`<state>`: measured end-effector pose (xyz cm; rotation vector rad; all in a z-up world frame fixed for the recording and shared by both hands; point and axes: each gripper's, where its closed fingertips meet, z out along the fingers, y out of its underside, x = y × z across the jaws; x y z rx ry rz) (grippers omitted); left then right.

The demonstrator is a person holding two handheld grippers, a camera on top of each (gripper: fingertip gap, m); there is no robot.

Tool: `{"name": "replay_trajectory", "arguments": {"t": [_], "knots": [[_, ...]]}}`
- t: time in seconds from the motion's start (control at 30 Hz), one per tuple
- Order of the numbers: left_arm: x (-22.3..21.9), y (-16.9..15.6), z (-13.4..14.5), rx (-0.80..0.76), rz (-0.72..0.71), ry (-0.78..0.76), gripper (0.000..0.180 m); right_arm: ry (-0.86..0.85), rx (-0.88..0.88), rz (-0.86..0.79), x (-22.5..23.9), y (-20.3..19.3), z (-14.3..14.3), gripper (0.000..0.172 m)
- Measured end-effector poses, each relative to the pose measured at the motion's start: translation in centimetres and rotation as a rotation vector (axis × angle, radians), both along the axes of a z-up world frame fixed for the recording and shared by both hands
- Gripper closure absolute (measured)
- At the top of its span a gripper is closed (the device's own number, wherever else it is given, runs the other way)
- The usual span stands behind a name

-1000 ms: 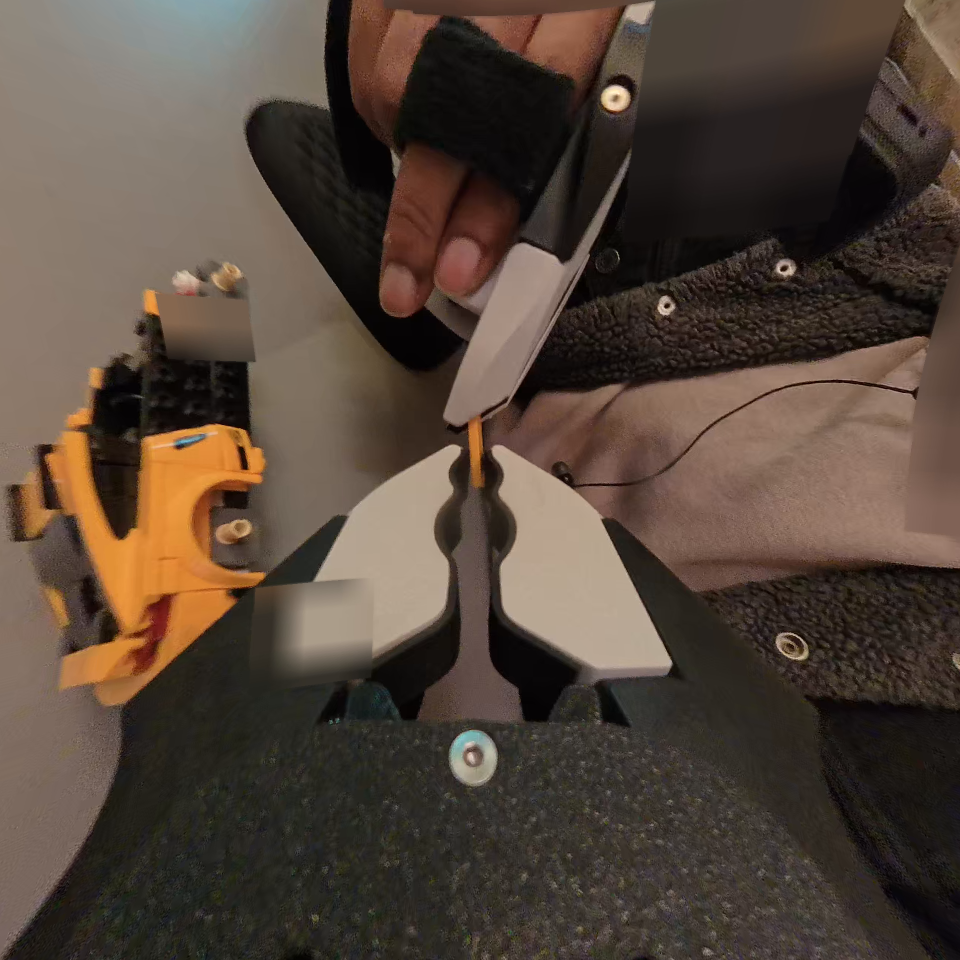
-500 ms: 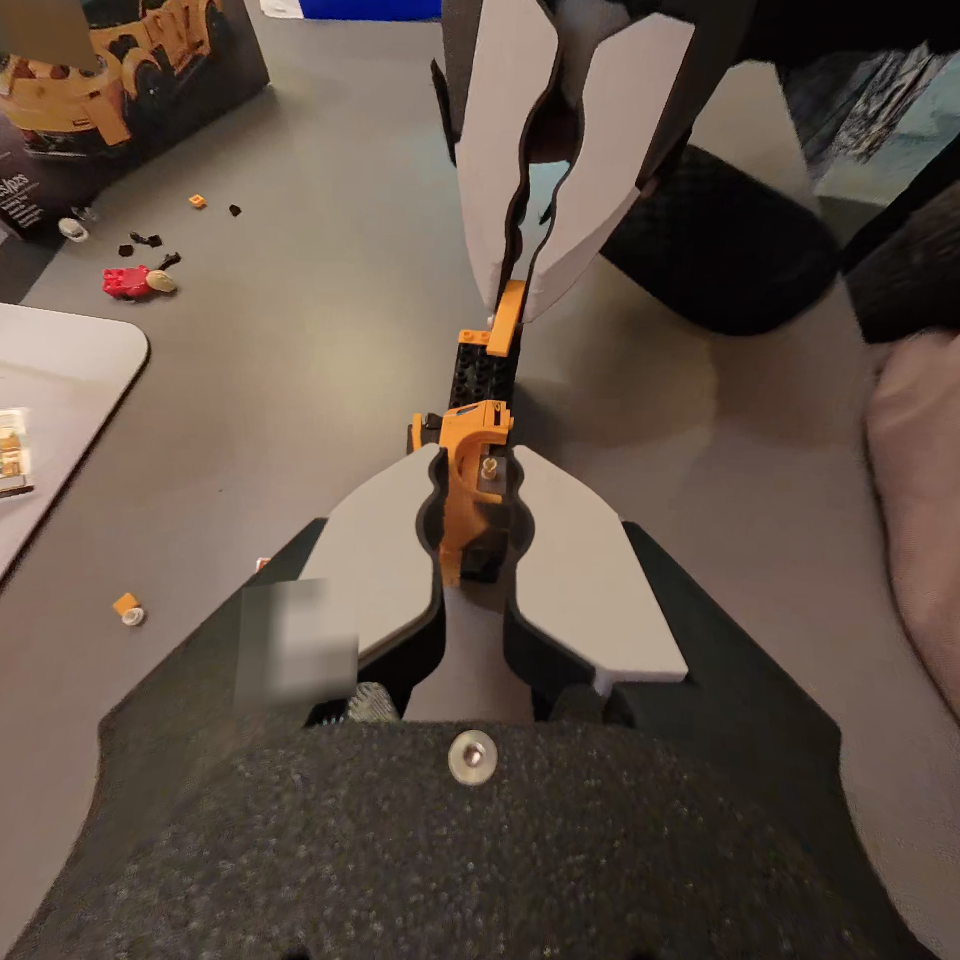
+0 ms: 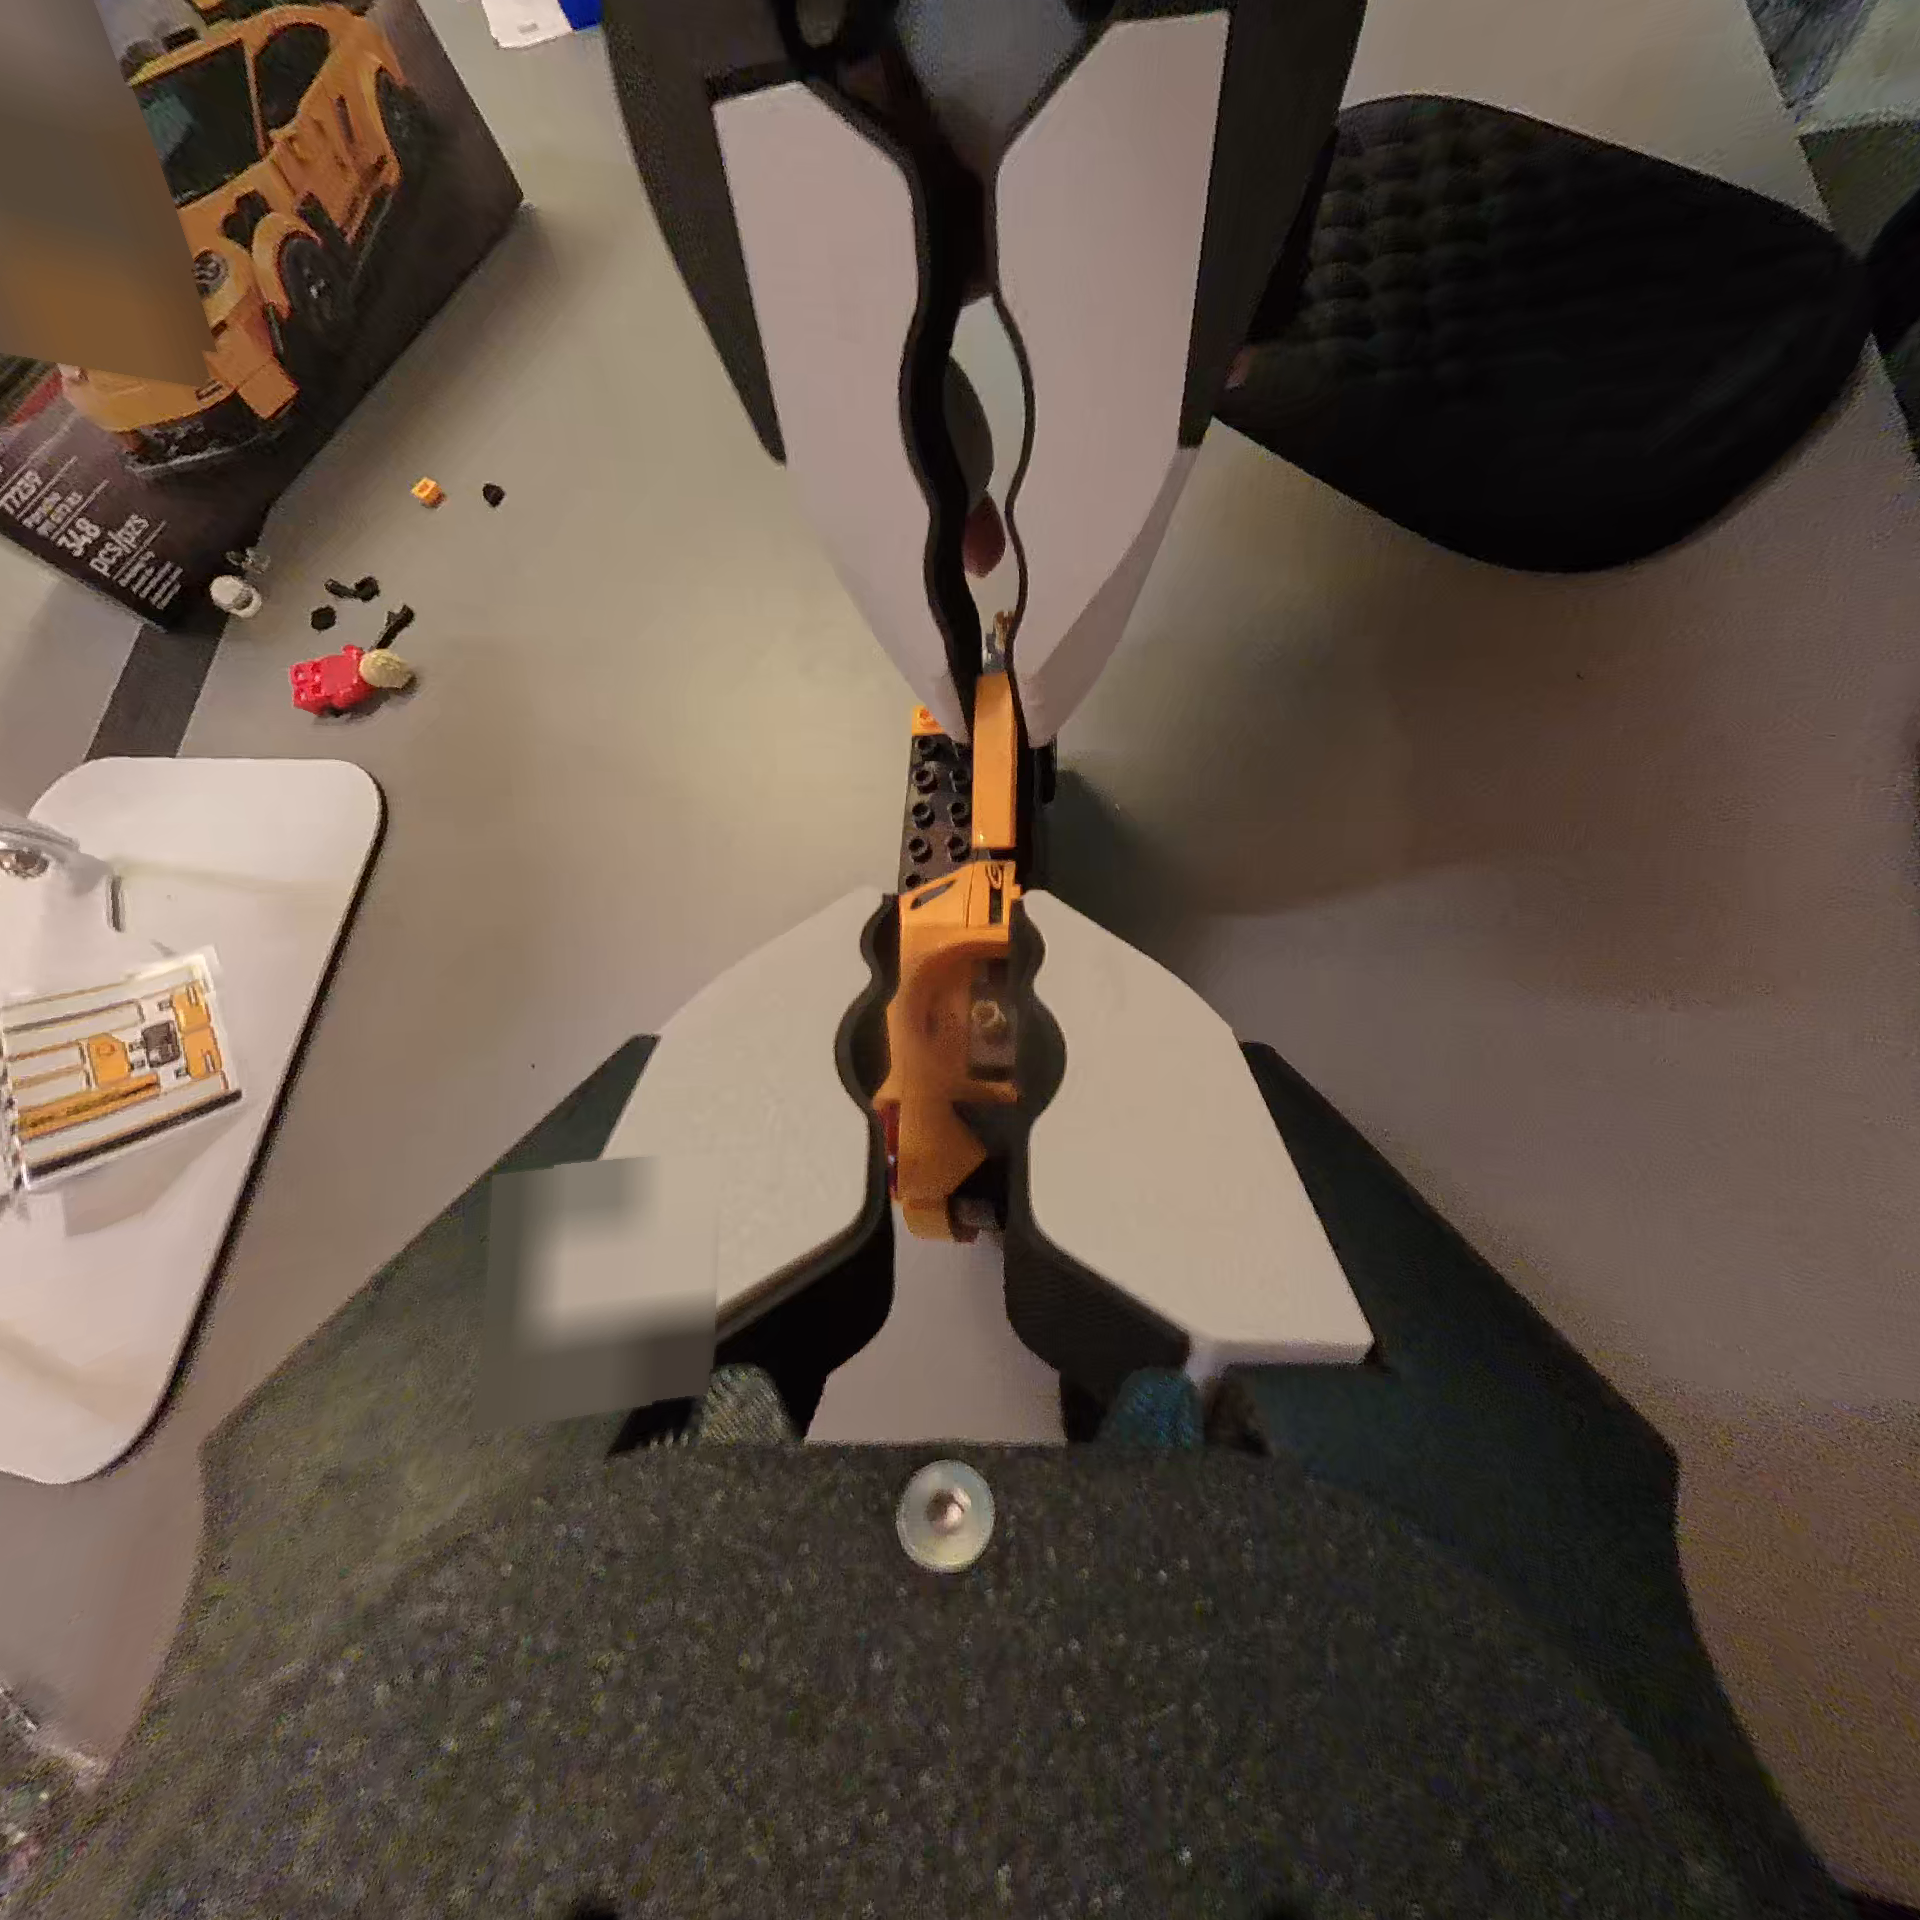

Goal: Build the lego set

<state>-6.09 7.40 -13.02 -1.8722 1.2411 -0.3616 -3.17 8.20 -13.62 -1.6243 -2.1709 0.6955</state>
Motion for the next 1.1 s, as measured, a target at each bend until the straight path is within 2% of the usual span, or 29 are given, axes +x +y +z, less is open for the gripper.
{"name": "replay_trajectory", "arguments": {"t": [0.27,0.67,0.77,0.9,1.1], "knots": [[1.5,0.3,0.1,-0.027,-0.06,0.047,0.162,-0.062,0.025,0.012,0.0,0.2,-0.6,0.163],[1.7,0.3,-0.3,-0.033,-0.064,0.082,0.164,-0.045,0.043,0.047,0.0,0.3,-0.4,0.161],[0.8,0.3,0.1,-0.018,-0.042,0.086,0.159,-0.019,0.054,0.057,0.0,0.2,0.1,0.16],[-1.0,-0.5,0.4,-0.082,0.003,0.008,0.145,-0.011,0.062,0.076,-0.1,-0.1,0.3,0.16],[-2.7,-1.0,-2.8,-0.171,0.052,0.002,0.133,-0.04,0.072,0.098,-0.9,-0.2,0.0,0.161]]}}
